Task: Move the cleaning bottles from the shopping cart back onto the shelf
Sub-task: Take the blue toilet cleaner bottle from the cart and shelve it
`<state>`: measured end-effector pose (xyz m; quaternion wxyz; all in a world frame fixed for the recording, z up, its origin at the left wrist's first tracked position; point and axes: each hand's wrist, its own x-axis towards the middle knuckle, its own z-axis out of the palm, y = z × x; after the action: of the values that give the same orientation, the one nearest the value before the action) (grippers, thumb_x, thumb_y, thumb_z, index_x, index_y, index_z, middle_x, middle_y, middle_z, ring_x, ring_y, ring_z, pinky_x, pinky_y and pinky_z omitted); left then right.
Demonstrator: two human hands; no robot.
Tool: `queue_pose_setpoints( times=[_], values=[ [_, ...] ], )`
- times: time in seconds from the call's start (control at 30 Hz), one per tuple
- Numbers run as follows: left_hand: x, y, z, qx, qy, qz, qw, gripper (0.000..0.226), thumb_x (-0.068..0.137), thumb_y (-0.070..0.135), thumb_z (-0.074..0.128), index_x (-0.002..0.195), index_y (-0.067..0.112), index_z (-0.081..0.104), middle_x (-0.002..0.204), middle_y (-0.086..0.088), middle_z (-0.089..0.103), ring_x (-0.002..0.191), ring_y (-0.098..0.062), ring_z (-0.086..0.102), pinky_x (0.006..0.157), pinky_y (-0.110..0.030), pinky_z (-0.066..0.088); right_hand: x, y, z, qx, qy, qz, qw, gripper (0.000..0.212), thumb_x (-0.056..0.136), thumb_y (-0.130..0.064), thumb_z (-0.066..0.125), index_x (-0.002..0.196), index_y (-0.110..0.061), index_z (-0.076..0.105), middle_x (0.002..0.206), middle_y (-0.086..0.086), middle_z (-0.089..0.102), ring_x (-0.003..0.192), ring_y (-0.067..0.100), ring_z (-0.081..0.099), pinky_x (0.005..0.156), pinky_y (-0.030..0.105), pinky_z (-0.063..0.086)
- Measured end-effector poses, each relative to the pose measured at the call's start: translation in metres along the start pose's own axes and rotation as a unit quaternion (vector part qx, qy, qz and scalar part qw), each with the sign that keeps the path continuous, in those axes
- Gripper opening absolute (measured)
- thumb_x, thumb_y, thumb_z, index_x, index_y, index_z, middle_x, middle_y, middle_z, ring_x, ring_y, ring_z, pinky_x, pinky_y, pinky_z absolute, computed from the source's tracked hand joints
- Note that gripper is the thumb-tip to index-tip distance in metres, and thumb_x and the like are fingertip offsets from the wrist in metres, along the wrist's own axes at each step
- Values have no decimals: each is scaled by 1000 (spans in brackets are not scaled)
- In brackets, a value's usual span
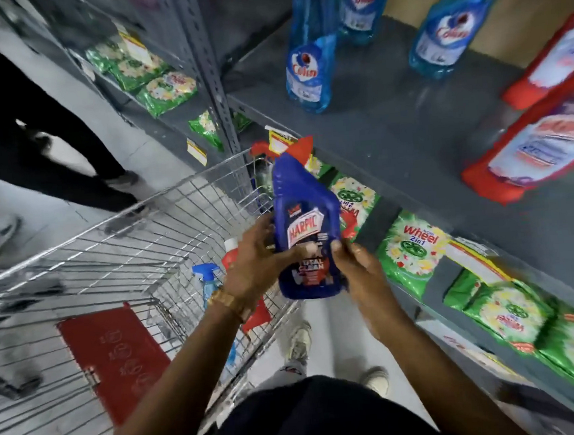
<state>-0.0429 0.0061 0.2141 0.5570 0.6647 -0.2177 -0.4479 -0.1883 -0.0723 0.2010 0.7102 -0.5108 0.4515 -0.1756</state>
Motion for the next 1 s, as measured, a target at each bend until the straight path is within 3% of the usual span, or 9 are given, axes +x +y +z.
queue_pose_setpoints(
  times=[0.1,0.17,0.27,0.47,0.6,0.7,0.8,0.9,1.0],
  values=[
    [-28,20,30,-18,-65,3,998,19,92,20,57,110,23,62,93,0,75,77,-16,72,62,-29,59,-37,-10,-38,31,30,-11,999,32,89,-32,55,107,-9,66,113,24,68,103,39,65,91,56,52],
    [-43,24,53,-23,-107,-2,994,18,96,24,48,104,25,63,86,6,75,73,-12,71,63,-30,60,-64,-13,-65,47,39,-32,998,34,82,-37,57,101,-11,68,106,18,72,92,29,68,80,46,57],
    [-55,25,86,-23,-157,-5,987,25,96,22,46,91,33,68,80,10,75,68,-6,71,60,-26,60,-95,-11,-96,47,53,-68,995,30,79,-38,58,95,-14,69,90,2,76,80,17,70,66,27,59],
    [-71,32,148,15,-238,18,971,17,95,25,48,102,31,61,86,12,75,76,-10,72,61,-27,60,-138,-2,-148,85,124,-120,981,30,81,-35,57,100,-14,69,92,1,77,83,15,72,66,24,57],
    [-75,42,194,53,-295,52,953,21,96,20,48,115,20,56,101,-1,70,89,-16,67,81,-42,58,-154,3,-185,84,179,-163,967,31,80,-36,57,96,-12,69,94,8,76,83,17,69,70,30,60],
    [-71,49,242,63,-357,113,925,21,97,12,45,114,22,53,105,3,67,91,-5,64,78,-25,58,-165,4,-224,76,227,-218,946,29,83,-31,56,100,-10,68,90,4,75,83,15,68,70,25,57],
    [-64,49,299,69,-407,175,894,25,97,3,43,120,9,48,115,-6,62,103,-9,60,91,-28,53,-171,1,-269,102,249,-252,930,25,88,-21,52,106,-11,66,95,2,75,88,13,69,75,26,58],
    [-55,39,359,54,-429,207,878,26,95,-6,41,121,-4,44,118,-12,58,103,-8,58,89,-18,51,-173,-2,-320,101,285,-270,914,21,91,-12,49,106,-14,64,93,-3,75,87,9,68,74,22,56],
    [-47,26,411,46,-438,218,871,31,93,-6,43,124,-3,42,123,-20,58,103,-8,59,90,-22,51,-172,2,-367,85,320,-289,898,27,94,0,45,118,0,57,100,1,72,87,8,67,76,20,56]
  ],
)
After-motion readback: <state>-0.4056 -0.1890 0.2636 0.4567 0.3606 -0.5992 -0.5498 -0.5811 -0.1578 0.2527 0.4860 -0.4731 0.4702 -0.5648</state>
